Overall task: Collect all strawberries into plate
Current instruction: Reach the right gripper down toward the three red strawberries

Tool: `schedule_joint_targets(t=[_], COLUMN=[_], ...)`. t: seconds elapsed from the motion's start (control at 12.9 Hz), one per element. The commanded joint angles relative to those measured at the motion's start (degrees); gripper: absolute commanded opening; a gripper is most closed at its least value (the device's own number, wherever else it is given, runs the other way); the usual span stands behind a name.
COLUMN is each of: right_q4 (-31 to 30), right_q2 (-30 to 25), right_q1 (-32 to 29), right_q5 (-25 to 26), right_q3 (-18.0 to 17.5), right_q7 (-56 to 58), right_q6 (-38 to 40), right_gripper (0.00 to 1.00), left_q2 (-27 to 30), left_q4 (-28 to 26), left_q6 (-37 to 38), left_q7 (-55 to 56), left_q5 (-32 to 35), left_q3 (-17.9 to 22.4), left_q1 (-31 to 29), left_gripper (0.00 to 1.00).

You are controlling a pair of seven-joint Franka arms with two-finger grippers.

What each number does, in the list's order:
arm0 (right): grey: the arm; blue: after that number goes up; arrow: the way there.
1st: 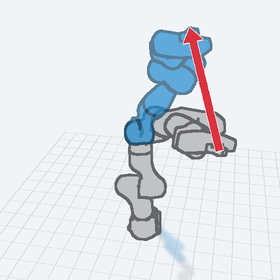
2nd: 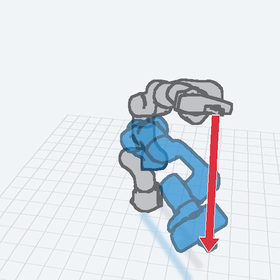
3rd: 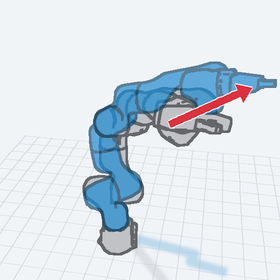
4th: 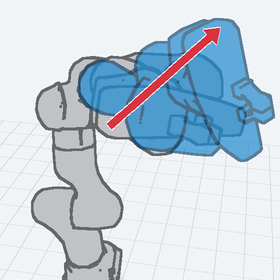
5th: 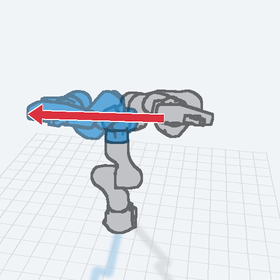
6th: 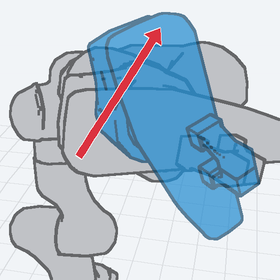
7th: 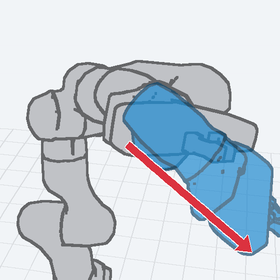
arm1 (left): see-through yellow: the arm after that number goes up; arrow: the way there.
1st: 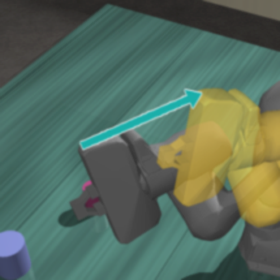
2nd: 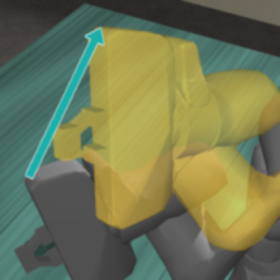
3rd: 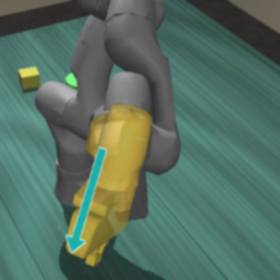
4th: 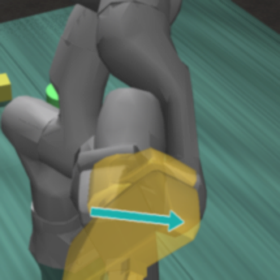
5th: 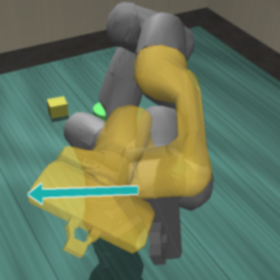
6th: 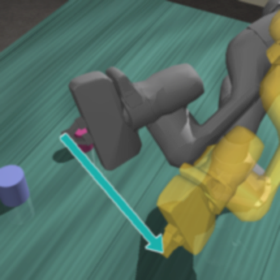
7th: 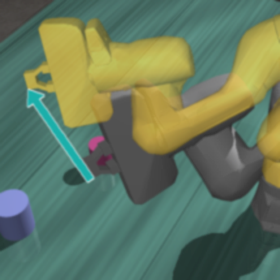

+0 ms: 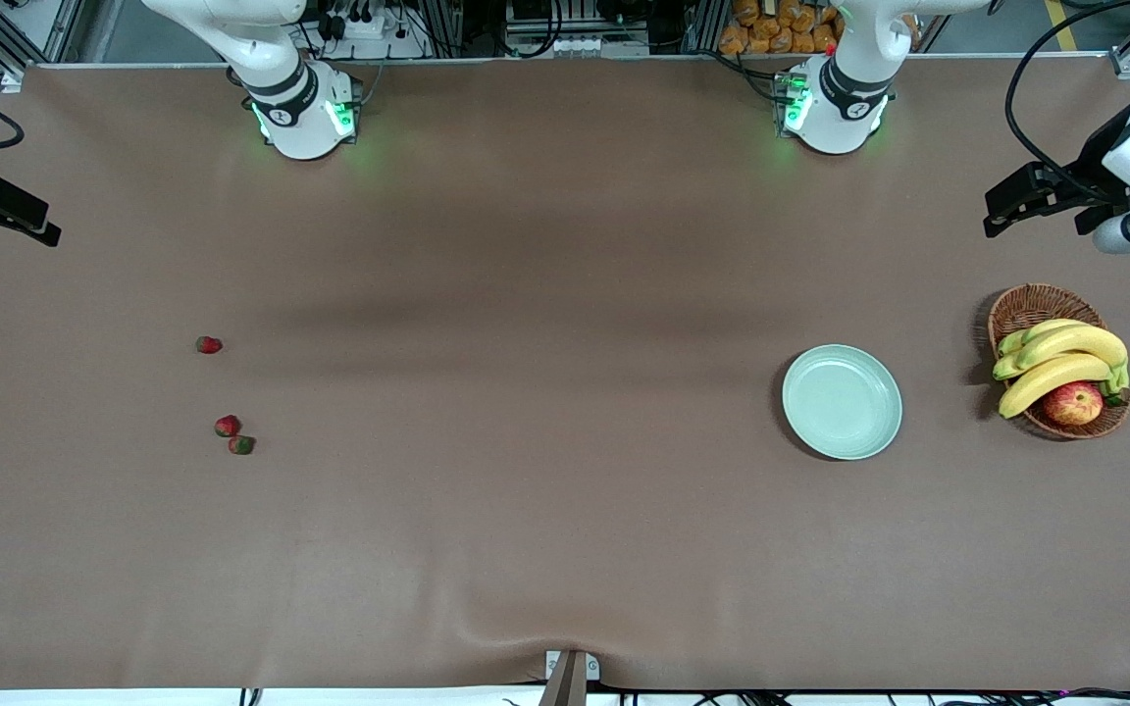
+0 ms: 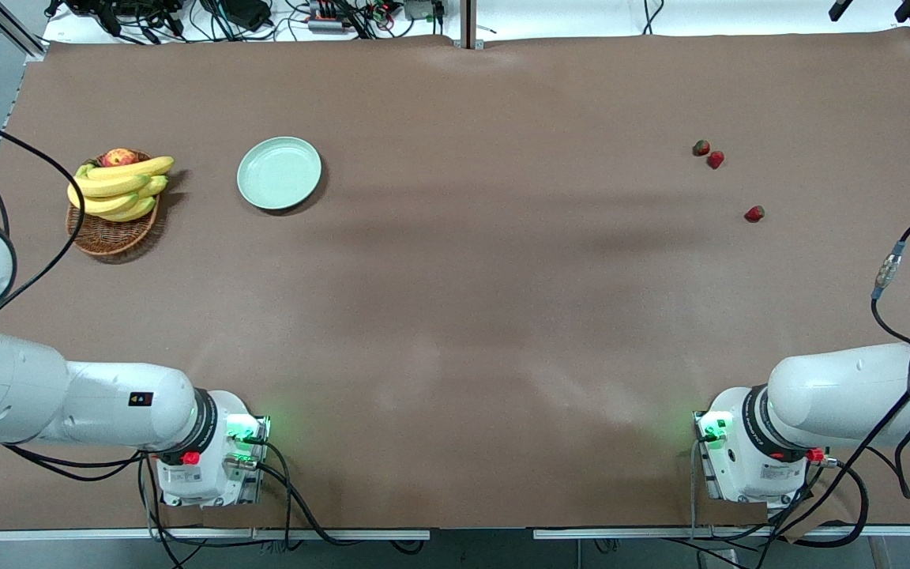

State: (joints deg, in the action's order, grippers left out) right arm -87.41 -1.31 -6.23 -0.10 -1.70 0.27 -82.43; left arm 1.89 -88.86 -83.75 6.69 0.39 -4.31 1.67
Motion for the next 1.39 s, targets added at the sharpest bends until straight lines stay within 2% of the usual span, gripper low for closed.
schedule_joint_targets(t=[0.0,0.23,0.7,0.93,1.32], right_q4=[-0.3,-0.4,-2.0,-2.6,-2.9], right_q2=[-0.8,-0.8,-0.2,4.6,13.8], right_q1=[0.5,0.6,0.4,0.6,1.7], right_q5=[-0.3,-0.3,-0.2,-0.1,0.3], right_q3=[-0.2,-0.1,-0.1,-0.1,-0.1], right_q7=[-0.4,-0.2,0.0,0.0,3.2], right_q6=[1.0,1.0,0.9,-0.4,-10.1], right_gripper=[1.00,1.00,1.00,1.00,1.00], left_q2=[1.1,-0.2,-0.3,-0.5,-0.7], left_q4=[0.0,2.0,1.6,1.9,1.9], left_q6=[1.0,1.3,3.3,4.5,4.3], left_q7=[0.0,-0.2,-0.1,0.2,-0.3], left_q5=[0.0,0.1,0.0,0.0,-0.3], left_q3=[0.3,0.4,0.4,0.4,0.4], left_q1=[0.0,-0.3,-0.4,-0.4,-0.3], left_gripper=[1.00,1.00,1.00,1.00,1.00])
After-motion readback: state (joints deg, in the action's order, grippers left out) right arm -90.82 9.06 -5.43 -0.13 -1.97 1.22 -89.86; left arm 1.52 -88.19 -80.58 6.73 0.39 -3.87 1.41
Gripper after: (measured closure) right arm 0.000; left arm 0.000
